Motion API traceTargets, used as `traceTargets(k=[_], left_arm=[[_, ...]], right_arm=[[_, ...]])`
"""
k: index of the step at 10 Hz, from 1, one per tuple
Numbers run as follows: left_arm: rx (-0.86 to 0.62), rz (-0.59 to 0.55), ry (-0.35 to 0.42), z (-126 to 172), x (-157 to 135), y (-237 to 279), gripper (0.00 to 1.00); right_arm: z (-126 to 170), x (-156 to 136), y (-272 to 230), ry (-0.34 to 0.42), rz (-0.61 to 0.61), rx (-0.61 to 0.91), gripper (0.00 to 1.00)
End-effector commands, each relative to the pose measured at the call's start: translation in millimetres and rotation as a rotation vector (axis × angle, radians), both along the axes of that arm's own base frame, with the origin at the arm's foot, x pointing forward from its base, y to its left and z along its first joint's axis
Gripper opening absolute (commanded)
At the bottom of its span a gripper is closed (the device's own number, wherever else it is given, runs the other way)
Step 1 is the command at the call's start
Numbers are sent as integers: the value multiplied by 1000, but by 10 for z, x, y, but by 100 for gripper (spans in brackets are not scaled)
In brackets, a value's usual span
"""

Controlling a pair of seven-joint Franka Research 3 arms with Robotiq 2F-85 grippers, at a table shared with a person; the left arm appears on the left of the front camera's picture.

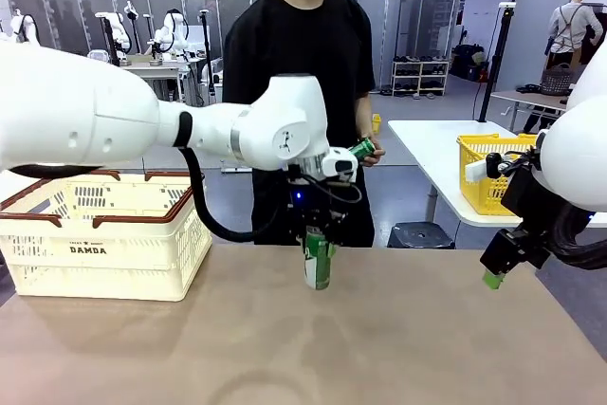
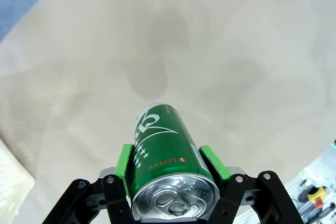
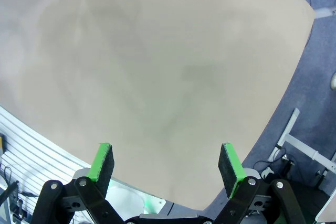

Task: Place the drinks into the Shopping basket.
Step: Pick up one drink and place it into the Shopping basket.

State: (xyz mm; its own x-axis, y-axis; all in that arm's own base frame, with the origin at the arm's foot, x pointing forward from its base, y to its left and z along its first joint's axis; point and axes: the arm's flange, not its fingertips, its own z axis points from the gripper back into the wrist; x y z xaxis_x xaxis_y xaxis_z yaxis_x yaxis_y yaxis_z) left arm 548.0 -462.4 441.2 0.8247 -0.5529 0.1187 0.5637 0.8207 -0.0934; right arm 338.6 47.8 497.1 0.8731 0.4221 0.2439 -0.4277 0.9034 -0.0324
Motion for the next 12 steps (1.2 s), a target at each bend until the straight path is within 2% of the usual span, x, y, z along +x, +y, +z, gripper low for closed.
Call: traceTargets(k=[1,4,7,9,10,12], left_arm=[[12,33,-35,382,-180,133,0],[-11,46,-28,996,-248,318,0],[-31,82,-48,1365,-259,592,0],[-70,81,-36,1473,-288,808,0],[-30,91,-66,1373,-230,580,0],[-30,91,-66,1373,-230,580,0]], right_arm=[[1,-12,-11,2,3,4,100],[1,-12,-11,2,3,4,100],[1,-12,-11,2,3,4,100],[1,-12,-11,2,3,4,100],[1,-12,-11,2,3,4,100],[1,-12,-11,2,3,4,100]])
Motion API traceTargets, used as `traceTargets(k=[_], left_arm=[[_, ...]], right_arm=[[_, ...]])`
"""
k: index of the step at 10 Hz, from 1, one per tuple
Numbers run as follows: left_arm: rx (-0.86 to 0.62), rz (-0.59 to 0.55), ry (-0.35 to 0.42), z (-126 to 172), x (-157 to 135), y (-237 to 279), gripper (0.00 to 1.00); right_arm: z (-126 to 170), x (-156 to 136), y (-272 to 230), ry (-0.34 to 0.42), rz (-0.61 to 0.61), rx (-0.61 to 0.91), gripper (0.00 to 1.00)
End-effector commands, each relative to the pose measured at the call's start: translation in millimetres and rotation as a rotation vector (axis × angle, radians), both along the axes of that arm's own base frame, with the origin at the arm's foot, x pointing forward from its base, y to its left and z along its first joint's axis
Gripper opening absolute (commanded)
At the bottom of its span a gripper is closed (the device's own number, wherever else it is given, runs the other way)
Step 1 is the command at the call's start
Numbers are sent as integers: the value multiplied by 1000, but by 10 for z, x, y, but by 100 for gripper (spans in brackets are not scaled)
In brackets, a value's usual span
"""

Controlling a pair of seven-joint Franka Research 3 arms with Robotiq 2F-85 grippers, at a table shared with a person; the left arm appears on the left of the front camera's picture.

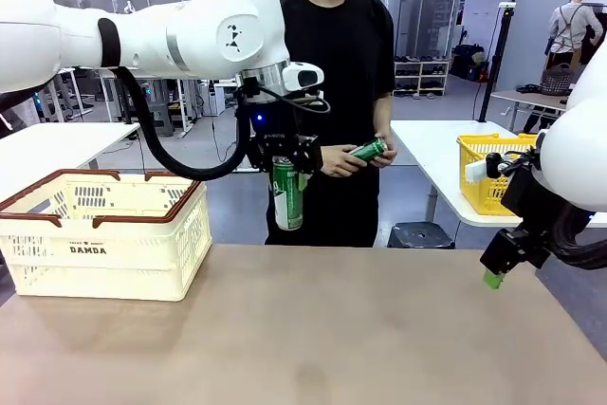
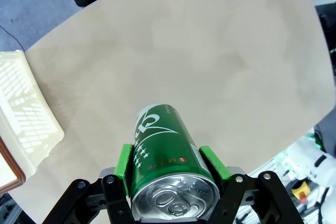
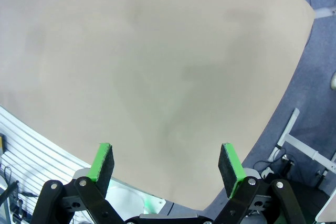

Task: Place the drinks into the Shopping basket.
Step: Pick up one drink and place it into the Shopping basket.

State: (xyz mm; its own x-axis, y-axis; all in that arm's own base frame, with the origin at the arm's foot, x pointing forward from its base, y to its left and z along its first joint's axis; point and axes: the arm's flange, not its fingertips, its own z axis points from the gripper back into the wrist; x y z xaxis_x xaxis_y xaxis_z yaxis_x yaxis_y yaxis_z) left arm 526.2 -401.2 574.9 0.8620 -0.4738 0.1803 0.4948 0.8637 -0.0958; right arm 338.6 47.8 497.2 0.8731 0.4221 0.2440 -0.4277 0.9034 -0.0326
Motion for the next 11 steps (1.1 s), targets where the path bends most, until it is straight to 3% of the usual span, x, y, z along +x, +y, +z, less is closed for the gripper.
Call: traceTargets(k=[1,2,4,6,11], left_arm=[[6,4,-14,36,-12,-31,0],[0,0,0,0,0,0,61],[51,108,-104,100,187,242,61],[21,243,-103,266,396,721,61],[-112,501,-203,684,343,2019,61]], right_arm=[[0,-12,-11,3,3,5,100],[0,-12,-11,3,3,5,100],[0,-12,-11,3,3,5,100],[0,-12,-11,3,3,5,100],[0,-12,-11,3,3,5,100]])
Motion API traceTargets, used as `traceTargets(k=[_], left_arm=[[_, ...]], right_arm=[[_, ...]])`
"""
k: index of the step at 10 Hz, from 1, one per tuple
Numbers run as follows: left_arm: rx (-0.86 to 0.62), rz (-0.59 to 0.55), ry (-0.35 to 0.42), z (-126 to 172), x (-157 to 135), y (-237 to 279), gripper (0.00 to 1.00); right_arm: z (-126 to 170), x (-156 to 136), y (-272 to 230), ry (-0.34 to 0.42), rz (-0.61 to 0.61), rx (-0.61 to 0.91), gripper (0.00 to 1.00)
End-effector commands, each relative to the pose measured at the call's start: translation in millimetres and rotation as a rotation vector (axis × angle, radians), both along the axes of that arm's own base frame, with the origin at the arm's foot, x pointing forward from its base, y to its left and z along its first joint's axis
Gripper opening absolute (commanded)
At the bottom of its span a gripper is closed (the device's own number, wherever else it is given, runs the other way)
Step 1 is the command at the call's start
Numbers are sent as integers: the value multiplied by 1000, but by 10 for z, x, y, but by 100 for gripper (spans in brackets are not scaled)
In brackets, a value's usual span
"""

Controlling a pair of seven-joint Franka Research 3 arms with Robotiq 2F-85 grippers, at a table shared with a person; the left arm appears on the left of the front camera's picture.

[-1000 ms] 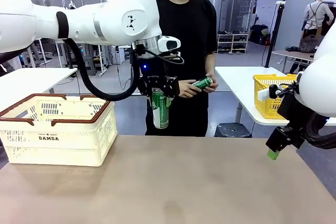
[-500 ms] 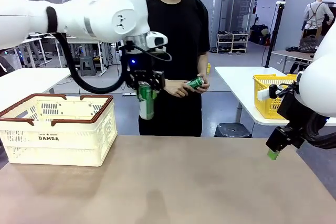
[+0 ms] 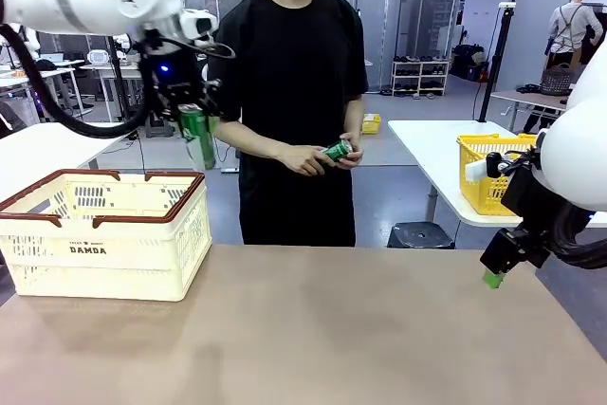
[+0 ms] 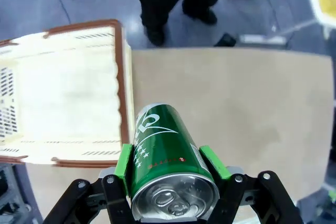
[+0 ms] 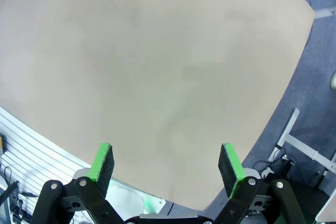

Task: Place the drinks into the Shopping basket.
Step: Pick up one drink and place it into the Shopping basket.

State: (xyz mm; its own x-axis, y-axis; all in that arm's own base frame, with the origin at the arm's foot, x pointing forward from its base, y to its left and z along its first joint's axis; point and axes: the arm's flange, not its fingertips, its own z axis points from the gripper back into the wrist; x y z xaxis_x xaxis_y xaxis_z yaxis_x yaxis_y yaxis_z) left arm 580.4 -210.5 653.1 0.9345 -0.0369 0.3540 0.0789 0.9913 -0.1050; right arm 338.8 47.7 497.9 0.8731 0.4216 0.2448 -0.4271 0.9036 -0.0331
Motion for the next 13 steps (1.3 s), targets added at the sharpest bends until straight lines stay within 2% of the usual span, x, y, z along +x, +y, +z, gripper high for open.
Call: traceTargets(k=[1,3,5,6,10,13], left_arm=[[-58,82,-70,-104,-248,341,61],[-122,119,-64,-252,-286,701,61],[-141,193,-115,-410,-246,1074,61],[-158,206,-114,-480,-229,1208,61],[-162,287,-41,-775,-66,1571,61],[-173,348,39,-967,213,1820,61]], right_arm=[[-7,-14,-10,4,4,5,100],[-7,-14,-10,4,4,5,100],[-7,-14,-10,4,4,5,100],[-7,-14,-10,4,4,5,100],[-7,-14,-10,4,4,5,100],[-7,-14,-10,4,4,5,100]])
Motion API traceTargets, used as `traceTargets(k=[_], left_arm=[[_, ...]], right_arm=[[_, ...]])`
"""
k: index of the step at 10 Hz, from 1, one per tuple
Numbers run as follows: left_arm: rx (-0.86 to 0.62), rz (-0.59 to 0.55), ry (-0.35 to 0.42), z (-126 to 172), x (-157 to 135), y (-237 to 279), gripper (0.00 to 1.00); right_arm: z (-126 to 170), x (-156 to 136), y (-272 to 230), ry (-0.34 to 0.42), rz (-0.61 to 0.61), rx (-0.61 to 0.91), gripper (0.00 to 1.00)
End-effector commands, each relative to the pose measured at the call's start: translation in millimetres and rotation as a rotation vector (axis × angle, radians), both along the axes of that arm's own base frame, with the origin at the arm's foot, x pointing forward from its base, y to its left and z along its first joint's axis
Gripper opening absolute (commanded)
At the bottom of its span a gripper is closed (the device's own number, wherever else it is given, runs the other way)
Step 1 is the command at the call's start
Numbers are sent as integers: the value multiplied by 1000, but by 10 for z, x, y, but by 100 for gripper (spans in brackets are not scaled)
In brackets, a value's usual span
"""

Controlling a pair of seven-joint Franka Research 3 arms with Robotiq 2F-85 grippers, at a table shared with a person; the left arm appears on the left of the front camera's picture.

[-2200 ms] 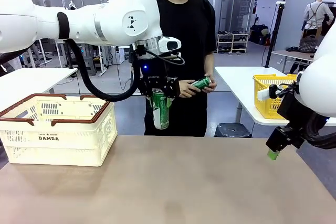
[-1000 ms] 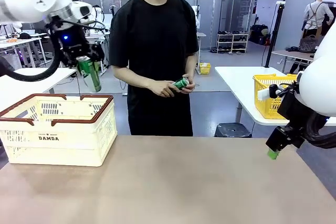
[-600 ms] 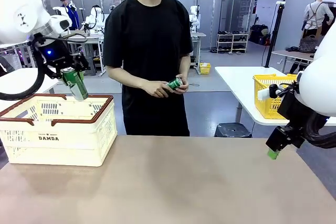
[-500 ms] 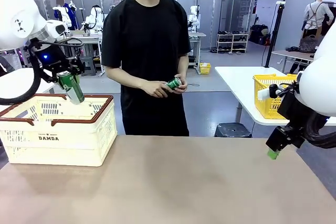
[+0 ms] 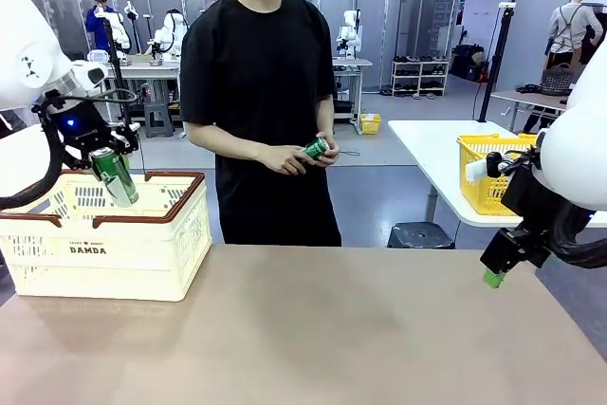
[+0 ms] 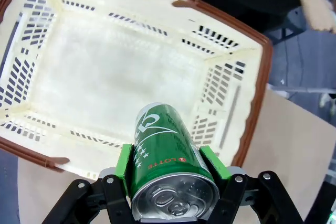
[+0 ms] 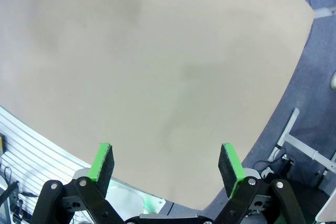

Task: Place the drinks into the Shopping basket.
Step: Pick up one drink and place it into the Shopping basket.

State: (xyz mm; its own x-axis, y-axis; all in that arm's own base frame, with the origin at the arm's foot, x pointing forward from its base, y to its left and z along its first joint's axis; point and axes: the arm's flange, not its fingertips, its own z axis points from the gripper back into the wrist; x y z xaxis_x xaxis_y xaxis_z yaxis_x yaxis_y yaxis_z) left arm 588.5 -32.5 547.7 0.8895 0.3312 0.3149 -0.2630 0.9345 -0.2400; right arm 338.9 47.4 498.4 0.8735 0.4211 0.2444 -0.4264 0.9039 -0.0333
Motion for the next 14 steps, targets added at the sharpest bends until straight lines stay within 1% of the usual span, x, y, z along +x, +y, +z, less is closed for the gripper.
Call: traceTargets(k=[1,2,4,5,6,7,10,11,12,13,14], left_arm=[[-50,16,23,42,212,84,61],[-54,11,47,-10,283,101,61],[-10,-19,97,-159,398,160,61],[5,-63,115,-225,449,207,61],[39,-91,146,-257,434,245,61],[-9,-9,94,-309,347,123,61],[-9,-9,94,-309,347,123,61],[1,-30,122,-374,379,147,61],[123,-52,104,-347,489,105,61],[182,-118,68,-355,610,187,61],[180,-178,50,-399,677,281,61]], right_arm=[[-12,-15,-8,3,5,5,100],[-12,-15,-8,3,5,5,100],[-12,-15,-8,3,5,5,100],[-12,-15,-8,3,5,5,100],[-12,-15,-8,3,5,5,100],[-12,-15,-8,3,5,5,100],[-12,-15,-8,3,5,5,100],[-12,-15,-8,3,5,5,100],[-12,-15,-8,3,5,5,100],[-12,-15,-8,3,5,5,100],[-12,-15,-8,3,5,5,100]])
